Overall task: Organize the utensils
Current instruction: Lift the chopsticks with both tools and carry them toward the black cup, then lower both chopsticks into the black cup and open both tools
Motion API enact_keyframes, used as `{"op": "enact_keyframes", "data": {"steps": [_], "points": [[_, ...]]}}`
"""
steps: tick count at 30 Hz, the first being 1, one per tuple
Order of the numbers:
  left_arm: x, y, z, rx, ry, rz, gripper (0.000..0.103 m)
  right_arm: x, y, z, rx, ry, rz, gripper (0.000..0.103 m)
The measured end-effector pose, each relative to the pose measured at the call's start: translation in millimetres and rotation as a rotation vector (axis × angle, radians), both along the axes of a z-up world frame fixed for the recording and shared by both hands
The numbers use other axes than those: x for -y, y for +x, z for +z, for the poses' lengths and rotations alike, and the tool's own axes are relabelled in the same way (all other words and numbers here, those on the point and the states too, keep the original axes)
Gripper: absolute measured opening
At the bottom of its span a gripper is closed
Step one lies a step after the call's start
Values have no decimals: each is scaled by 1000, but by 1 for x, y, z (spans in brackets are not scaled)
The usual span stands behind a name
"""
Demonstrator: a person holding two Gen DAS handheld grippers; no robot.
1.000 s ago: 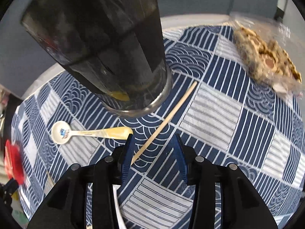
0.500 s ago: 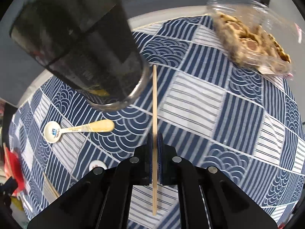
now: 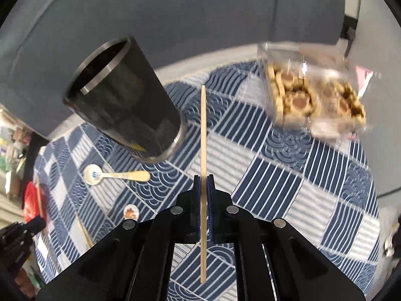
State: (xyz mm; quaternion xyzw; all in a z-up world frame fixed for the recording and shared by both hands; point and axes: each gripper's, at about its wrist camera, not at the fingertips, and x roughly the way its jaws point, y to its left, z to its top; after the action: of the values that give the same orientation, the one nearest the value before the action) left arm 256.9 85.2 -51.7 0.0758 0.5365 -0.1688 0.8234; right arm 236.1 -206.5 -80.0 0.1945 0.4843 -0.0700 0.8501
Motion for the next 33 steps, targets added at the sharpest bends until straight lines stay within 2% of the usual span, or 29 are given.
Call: {"op": "enact_keyframes", "data": {"steps": [10,12,18,25,33], "points": [[34,-30,30,92,-45,103,5,28,-2,52,145,0,126,5],[39,-34,38,112,-79,109,5,30,-3,65,180,-1,153,5],[56,-38,63,190,-113,117,5,36,-10,98,275,-29,185,5],[74,-16,90,246,-154,99,5,38,3,125,356,9,238,5],[90,33,108,280,-239,64,5,33,42,133,452,100,343,5]]}}
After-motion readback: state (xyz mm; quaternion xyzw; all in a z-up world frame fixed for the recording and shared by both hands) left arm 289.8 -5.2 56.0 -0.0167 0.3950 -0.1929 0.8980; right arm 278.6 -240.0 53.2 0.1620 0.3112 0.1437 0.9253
